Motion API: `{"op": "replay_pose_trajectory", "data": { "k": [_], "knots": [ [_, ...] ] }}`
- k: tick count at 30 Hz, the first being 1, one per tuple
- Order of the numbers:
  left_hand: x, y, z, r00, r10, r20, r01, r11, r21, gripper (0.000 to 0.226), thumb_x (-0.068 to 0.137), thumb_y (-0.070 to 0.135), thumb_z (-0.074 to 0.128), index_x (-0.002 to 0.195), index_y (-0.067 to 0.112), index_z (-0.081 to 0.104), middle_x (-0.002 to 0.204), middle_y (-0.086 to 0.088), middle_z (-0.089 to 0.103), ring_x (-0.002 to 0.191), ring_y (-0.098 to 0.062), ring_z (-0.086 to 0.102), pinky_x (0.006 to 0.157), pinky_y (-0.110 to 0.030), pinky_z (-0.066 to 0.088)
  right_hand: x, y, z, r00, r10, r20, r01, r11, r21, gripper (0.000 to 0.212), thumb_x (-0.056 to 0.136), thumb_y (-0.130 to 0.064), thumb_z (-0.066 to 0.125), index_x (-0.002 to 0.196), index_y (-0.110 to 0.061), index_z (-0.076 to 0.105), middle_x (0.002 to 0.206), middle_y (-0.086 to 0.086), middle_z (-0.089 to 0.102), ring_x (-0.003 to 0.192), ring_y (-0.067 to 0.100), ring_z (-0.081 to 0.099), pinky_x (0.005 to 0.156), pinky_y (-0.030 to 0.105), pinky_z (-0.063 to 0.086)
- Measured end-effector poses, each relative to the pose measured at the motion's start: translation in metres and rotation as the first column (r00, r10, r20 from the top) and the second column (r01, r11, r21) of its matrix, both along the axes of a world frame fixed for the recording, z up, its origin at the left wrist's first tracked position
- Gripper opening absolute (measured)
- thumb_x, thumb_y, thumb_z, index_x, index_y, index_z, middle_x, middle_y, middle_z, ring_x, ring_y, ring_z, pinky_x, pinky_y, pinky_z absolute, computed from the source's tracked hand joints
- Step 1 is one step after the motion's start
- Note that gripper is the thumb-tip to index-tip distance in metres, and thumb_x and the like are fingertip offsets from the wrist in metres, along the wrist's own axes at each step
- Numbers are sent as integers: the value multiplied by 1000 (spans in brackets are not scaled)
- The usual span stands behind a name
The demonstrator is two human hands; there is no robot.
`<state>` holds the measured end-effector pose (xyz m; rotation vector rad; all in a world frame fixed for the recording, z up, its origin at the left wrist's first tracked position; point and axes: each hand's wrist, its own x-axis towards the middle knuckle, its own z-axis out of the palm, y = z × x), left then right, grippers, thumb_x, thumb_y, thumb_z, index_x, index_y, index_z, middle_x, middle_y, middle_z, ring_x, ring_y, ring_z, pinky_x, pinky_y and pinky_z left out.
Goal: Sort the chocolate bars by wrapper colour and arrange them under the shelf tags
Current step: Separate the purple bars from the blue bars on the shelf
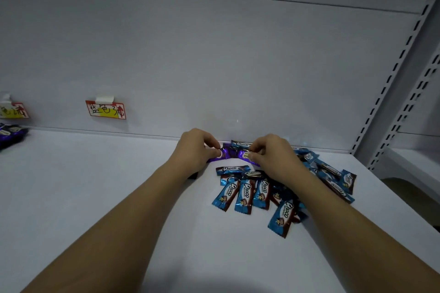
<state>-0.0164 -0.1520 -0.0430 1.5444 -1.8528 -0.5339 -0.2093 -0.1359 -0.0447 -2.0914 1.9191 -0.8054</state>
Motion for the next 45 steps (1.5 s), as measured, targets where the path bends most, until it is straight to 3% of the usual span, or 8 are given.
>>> {"op": "replay_pose_trajectory", "data": {
  "k": [11, 17, 29, 34, 37, 40, 42, 45],
  "knots": [
    [0, 5, -4, 994, -52, 92, 47, 997, 55, 40, 90, 26, 66, 128, 14, 61, 121, -7, 64, 93, -12, 53, 76, -23, 43, 3, 10, 1, 994, 98, -55, -99, 995, -9, 15, 92, -22, 65, 107, -22, 67, 106, -3, 65, 93, 10, 54, 80, 27, 44],
    [1, 8, -2, 991, -74, 114, 63, 993, 101, 38, 92, 27, 63, 129, 16, 59, 124, -8, 62, 103, -17, 55, 84, -26, 45, 3, 11, 6, 950, 85, -299, -80, 996, 29, 37, 95, -34, 58, 129, -19, 57, 120, 3, 61, 116, 22, 45, 95, 40, 45],
    [4, 8, -1, 993, -119, 24, 115, 985, 129, 40, 91, 26, 65, 129, 14, 57, 123, -8, 61, 101, -14, 54, 66, -19, 46, 6, 8, 6, 917, 72, -392, -87, 996, -19, 36, 95, -36, 58, 127, -20, 59, 120, 4, 55, 113, 23, 43, 91, 35, 40],
    [6, 8, -1, 990, -126, -59, 132, 984, 122, 22, 91, 24, 66, 112, 17, 63, 102, 0, 61, 86, -12, 58, 56, -15, 44, 8, 7, 4, 897, 78, -435, -135, 986, -101, 25, 94, -35, 60, 115, -23, 63, 112, -2, 58, 107, 19, 40, 86, 34, 35],
    [9, 7, 0, 976, -106, -188, 129, 985, 117, 11, 89, 20, 68, 99, 23, 64, 93, 5, 64, 81, -8, 60, 58, -16, 45, 4, 9, 7, 943, 94, -318, -157, 972, -177, 17, 93, -34, 62, 107, -26, 68, 100, -8, 62, 102, 15, 39, 82, 33, 29],
    [12, 7, 3, 931, -58, -361, 100, 990, 100, 9, 88, 20, 69, 93, 26, 63, 88, 10, 66, 81, -4, 61, 60, -17, 45, 2, 13, 12, 994, 113, -5, -111, 965, -238, 12, 92, -32, 63, 103, -31, 68, 97, -10, 52, 94, 8, 44, 80, 21, 37],
    [13, 7, 6, 899, -60, -434, 100, 992, 70, 10, 89, 19, 68, 89, 28, 63, 87, 10, 69, 82, -4, 64, 63, -21, 46, 2, 16, 16, 970, 152, 190, -103, 964, -245, 8, 92, -30, 64, 99, -33, 66, 96, -12, 56, 83, -2, 52, 66, 6, 37],
    [12, 10, 11, 847, -79, -525, 121, 992, 46, 6, 91, 17, 65, 94, 23, 66, 84, 7, 72, 74, -5, 69, 59, -20, 50, 4, 21, 21, 881, 225, 416, -139, 964, -227, 8, 92, -23, 65, 93, -31, 66, 86, -17, 67, 81, -11, 59, 62, 4, 45]
  ]
}}
